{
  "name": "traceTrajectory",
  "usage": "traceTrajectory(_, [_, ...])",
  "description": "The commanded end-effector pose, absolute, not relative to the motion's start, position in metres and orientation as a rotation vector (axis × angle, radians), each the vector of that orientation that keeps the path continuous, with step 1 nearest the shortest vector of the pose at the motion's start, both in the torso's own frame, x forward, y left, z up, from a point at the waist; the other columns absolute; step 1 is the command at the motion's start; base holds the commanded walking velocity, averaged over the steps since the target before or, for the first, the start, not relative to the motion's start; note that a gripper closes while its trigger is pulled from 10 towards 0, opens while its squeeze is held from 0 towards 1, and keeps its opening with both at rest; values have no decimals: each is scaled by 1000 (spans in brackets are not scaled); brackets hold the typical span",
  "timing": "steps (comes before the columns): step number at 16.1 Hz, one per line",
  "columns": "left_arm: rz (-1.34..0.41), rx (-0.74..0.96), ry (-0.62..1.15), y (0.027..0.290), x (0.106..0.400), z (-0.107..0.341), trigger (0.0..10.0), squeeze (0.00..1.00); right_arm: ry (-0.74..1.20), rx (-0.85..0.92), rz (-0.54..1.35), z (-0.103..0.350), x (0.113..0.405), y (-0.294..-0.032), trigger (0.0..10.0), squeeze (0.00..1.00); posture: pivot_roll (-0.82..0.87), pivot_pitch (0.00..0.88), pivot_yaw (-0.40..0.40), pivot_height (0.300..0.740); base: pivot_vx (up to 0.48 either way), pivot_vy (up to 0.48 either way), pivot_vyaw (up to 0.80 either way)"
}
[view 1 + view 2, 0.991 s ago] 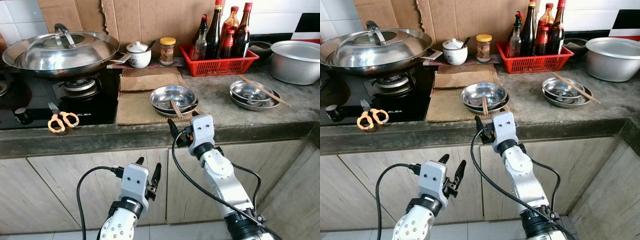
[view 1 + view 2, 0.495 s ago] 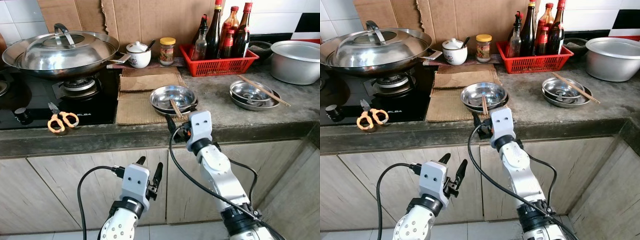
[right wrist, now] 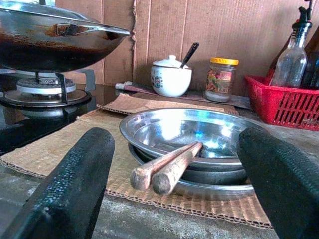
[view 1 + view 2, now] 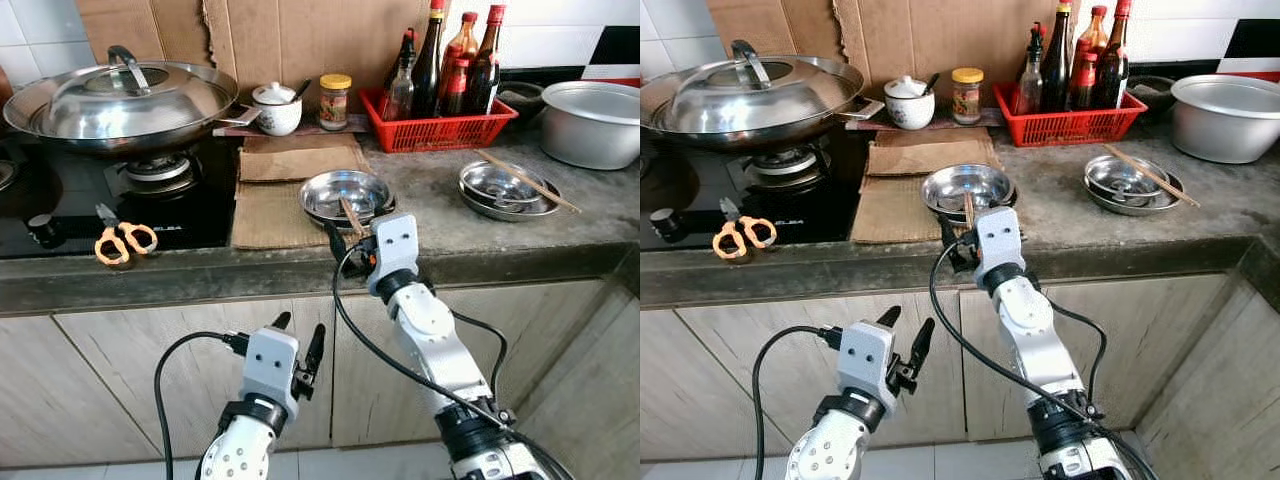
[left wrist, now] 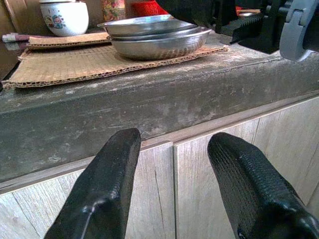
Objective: Kitchen organization
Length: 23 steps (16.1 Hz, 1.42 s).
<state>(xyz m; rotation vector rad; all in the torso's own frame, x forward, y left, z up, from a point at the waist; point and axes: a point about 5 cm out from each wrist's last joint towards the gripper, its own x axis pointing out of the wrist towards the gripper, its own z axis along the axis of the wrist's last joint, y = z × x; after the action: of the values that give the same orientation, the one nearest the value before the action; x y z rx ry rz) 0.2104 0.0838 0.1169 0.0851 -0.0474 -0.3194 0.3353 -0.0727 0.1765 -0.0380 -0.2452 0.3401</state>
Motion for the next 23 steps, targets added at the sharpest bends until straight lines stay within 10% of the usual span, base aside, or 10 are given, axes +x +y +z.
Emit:
traceTrajectory(1, [-321, 82, -63, 83, 211, 119, 10000, 0, -261, -26, 343, 182, 338, -69, 10000, 0, 107, 0, -43, 740, 0, 0, 0])
traceTrajectory(10, [-319, 78, -62, 82, 210, 120, 10000, 0, -223, -36, 334, 177, 346, -66, 9137, 0, 113, 0, -49, 740, 0, 0, 0])
traceTrajectory(11, [-319, 78, -62, 82, 210, 119, 10000, 0, -222, -37, 330, 177, 346, -67, 7255, 0, 113, 0, -48, 740, 0, 0, 0])
traceTrajectory(12, [-317, 79, -62, 82, 210, 120, 10000, 0, -224, -36, 321, 178, 348, -67, 0, 0, 113, 0, -51, 740, 0, 0, 0])
traceTrajectory(23, [-310, 80, -64, 82, 211, 120, 10000, 0, -255, -25, 272, 188, 356, -74, 0, 0, 114, 0, -57, 740, 0, 0, 0])
